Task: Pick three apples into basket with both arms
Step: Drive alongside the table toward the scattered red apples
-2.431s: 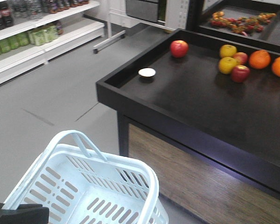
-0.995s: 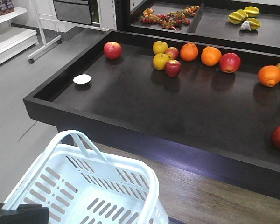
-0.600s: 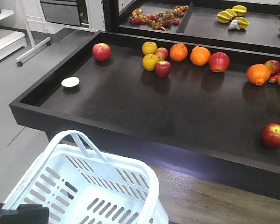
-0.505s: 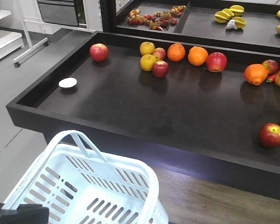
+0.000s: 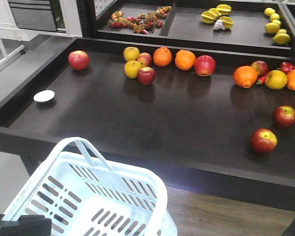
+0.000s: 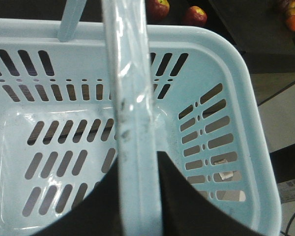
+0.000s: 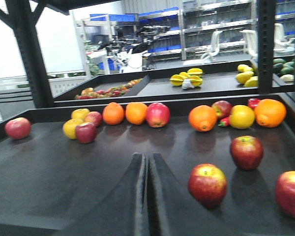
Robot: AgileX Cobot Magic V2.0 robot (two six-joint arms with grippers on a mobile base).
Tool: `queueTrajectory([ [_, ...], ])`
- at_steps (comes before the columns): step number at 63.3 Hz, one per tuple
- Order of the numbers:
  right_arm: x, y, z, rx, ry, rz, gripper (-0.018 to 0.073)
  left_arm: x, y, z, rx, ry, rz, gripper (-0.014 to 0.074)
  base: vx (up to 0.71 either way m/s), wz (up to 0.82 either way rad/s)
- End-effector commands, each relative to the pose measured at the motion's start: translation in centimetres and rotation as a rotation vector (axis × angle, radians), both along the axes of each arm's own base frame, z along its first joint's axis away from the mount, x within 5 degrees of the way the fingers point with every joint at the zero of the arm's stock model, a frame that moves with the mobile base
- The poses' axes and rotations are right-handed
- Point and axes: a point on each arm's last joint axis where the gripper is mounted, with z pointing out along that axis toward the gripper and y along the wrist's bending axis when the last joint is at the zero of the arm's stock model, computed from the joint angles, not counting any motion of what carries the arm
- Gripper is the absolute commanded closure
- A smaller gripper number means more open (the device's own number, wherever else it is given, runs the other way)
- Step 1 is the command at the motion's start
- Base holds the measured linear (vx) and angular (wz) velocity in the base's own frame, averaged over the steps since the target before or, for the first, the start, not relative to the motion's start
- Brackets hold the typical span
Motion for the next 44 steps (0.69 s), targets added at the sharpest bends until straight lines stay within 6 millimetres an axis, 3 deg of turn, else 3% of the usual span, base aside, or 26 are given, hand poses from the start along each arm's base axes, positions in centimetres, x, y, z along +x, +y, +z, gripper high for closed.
queueTrajectory([
  [1, -0.07, 0.05, 0.29, -0.017, -0.071, 0.002, 0.0561, 0.35, -0.13, 1.65, -0.081, -0.057, 0.035, 0.0603, 0.08, -0.21],
  [44, -0.07, 0.05, 0.29, -0.017, -0.071, 0.002, 0.0561, 0.35, -0.13, 1.65, -0.081, -0.057, 0.035, 0.0603, 0.09, -0.22],
])
